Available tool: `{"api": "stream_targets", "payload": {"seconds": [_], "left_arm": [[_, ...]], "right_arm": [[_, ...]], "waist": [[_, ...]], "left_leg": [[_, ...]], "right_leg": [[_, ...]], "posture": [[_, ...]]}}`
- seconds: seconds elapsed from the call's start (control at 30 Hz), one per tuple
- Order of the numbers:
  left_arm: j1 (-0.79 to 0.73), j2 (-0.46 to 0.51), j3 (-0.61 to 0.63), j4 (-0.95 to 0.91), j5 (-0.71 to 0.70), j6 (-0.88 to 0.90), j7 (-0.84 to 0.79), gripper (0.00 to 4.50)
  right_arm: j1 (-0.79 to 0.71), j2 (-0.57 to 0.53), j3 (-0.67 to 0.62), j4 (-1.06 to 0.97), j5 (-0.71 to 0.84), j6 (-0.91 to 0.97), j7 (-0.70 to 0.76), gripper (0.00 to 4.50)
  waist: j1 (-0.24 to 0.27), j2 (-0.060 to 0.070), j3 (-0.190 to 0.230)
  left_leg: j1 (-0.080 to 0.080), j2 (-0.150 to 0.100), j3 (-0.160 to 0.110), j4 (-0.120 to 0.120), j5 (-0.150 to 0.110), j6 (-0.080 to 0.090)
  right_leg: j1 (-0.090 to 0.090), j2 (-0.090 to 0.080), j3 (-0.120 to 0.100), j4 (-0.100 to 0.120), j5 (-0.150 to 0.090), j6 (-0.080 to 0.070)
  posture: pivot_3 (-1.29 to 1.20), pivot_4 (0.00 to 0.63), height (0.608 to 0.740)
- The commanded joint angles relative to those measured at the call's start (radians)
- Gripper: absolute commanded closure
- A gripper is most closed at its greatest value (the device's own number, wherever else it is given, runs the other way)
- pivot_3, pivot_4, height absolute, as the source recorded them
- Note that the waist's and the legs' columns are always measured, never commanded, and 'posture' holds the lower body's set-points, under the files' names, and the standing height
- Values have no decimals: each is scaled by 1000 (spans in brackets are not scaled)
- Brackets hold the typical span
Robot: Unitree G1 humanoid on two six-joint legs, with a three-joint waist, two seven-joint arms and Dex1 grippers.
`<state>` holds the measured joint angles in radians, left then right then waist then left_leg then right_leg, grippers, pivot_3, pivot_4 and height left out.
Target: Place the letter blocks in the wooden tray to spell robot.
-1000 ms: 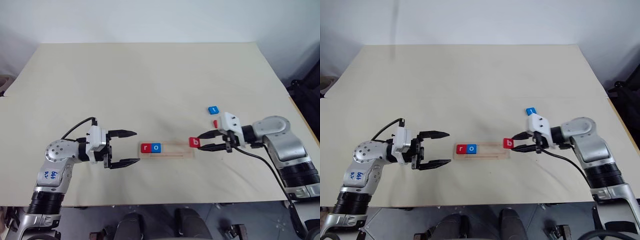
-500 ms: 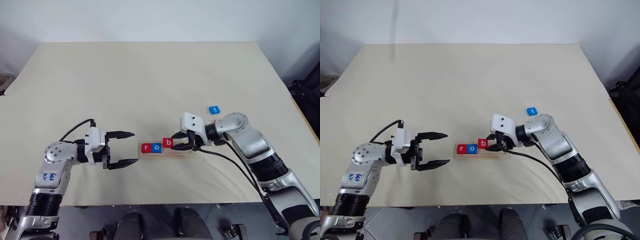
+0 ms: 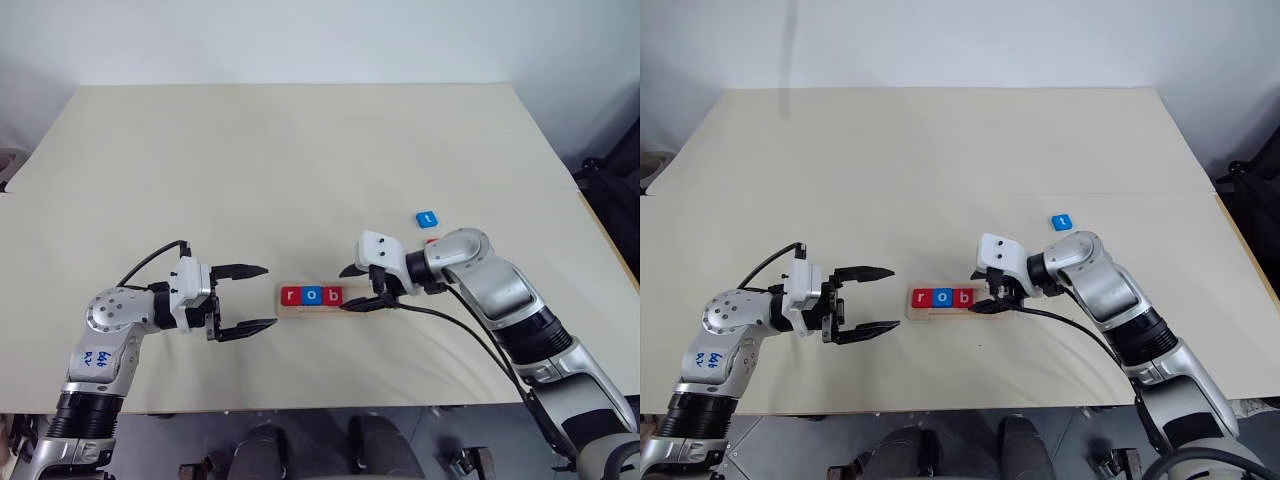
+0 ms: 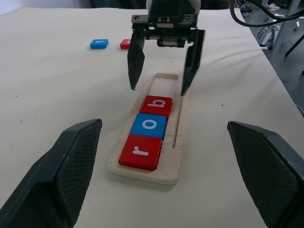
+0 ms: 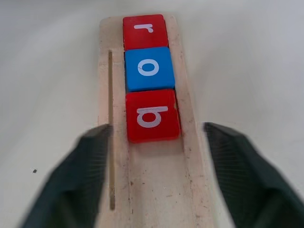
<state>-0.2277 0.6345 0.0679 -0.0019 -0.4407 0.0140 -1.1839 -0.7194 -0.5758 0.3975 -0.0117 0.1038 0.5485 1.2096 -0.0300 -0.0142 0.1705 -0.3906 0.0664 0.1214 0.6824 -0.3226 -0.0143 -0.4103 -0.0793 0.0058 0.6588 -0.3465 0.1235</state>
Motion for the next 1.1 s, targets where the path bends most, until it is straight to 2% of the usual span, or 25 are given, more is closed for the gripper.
{"api": "stream_targets", "payload": {"seconds": [0.03, 0.2, 0.3, 0.43, 0.63, 0.73, 0.87, 1.1], "left_arm": [[-5, 12, 19, -37, -13, 0, 3, 0], [-9, 11, 18, -35, -14, 0, 4, 0], [-13, 9, 14, -28, -14, -2, 2, 0], [-33, 4, 8, 1, -9, -8, -4, 0], [-79, -20, 7, 53, -24, 23, 13, 0], [-102, -30, 3, 75, -19, 24, 8, 0], [-131, -34, -5, 115, -6, 10, -12, 0], [-163, -33, -4, 148, 0, -4, -35, 0]], "right_arm": [[3, -20, -40, -59, 29, 4, 4, 20], [76, -119, -144, -121, 84, 2, 17, 20], [186, -171, -254, -171, 132, -27, -7, 20], [440, -192, -503, -231, 162, -124, -117, 20], [790, -122, -843, -272, 199, -205, -269, 20], [910, -75, -913, -290, 225, -281, -293, 20], [997, -31, -934, -283, 234, -368, -308, 20], [971, -13, -921, -266, 288, -392, -346, 20]], "waist": [[0, 0, 0], [7, 0, 0], [8, 0, 0], [12, -1, 0], [21, 0, 0], [25, 0, 0], [22, 0, 0], [26, 0, 0]], "left_leg": [[0, 0, 0, 0, 0, 0], [0, 0, -1, 0, 0, 0], [0, -1, 0, 0, -1, 1], [0, -1, -1, 0, -1, 1], [2, -1, 1, 0, -1, 1], [2, -1, 1, 0, -1, 1], [4, -1, 2, -1, -1, 1], [4, -1, 2, 0, -1, 1]], "right_leg": [[0, 0, 0, 0, 0, 0], [0, -1, 0, -1, 0, 0], [1, -2, 0, -2, 0, 0], [2, -1, -1, -2, 0, 0], [2, 0, 0, -4, 0, 0], [3, 1, 1, -4, 0, 0], [3, 2, 2, -4, 0, 0], [3, 2, 3, -4, 0, 0]], "posture": [[0, 150, 740], [0, 150, 740], [0, 150, 740], [0, 150, 740], [0, 150, 740], [0, 150, 740], [0, 150, 740], [0, 150, 740]]}}
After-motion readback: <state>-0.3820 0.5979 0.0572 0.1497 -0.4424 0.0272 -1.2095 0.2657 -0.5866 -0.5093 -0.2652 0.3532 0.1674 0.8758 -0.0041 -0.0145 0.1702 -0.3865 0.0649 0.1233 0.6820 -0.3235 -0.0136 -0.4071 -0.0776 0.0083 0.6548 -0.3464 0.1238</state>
